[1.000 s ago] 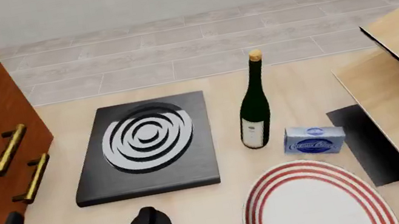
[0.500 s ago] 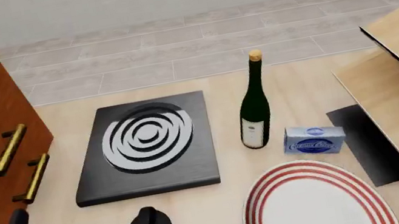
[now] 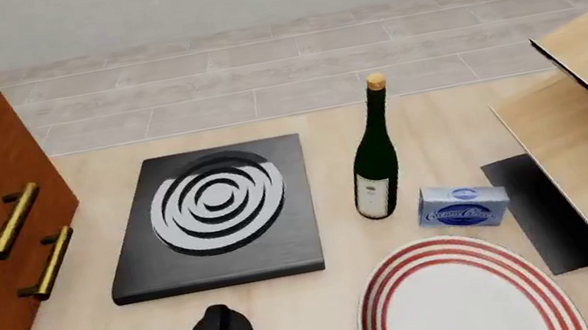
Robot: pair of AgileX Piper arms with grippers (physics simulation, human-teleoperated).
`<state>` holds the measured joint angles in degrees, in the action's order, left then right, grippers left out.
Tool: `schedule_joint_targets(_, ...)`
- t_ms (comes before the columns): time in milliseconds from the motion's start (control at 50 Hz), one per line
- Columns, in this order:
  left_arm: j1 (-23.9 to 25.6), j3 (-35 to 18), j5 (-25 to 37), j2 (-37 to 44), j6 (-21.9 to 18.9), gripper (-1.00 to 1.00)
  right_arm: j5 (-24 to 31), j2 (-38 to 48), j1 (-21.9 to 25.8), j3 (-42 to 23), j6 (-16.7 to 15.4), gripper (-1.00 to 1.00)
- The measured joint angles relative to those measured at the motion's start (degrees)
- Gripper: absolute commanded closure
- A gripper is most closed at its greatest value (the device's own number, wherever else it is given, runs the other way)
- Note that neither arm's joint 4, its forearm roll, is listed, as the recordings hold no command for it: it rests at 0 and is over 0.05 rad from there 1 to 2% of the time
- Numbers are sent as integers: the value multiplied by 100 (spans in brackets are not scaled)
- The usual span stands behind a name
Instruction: Put the bowl on the top of the cabinet.
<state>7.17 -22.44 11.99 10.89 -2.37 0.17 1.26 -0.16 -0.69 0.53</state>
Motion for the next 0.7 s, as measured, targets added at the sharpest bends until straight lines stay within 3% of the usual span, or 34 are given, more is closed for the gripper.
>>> schedule_joint_targets(200,206,-930,722,404,-16,-100,-50,17,2,39,-2,-100)
schedule_joint_targets(700,379,-1932,2244,1119,-304,-100,-45,10,6,60,12,-100)
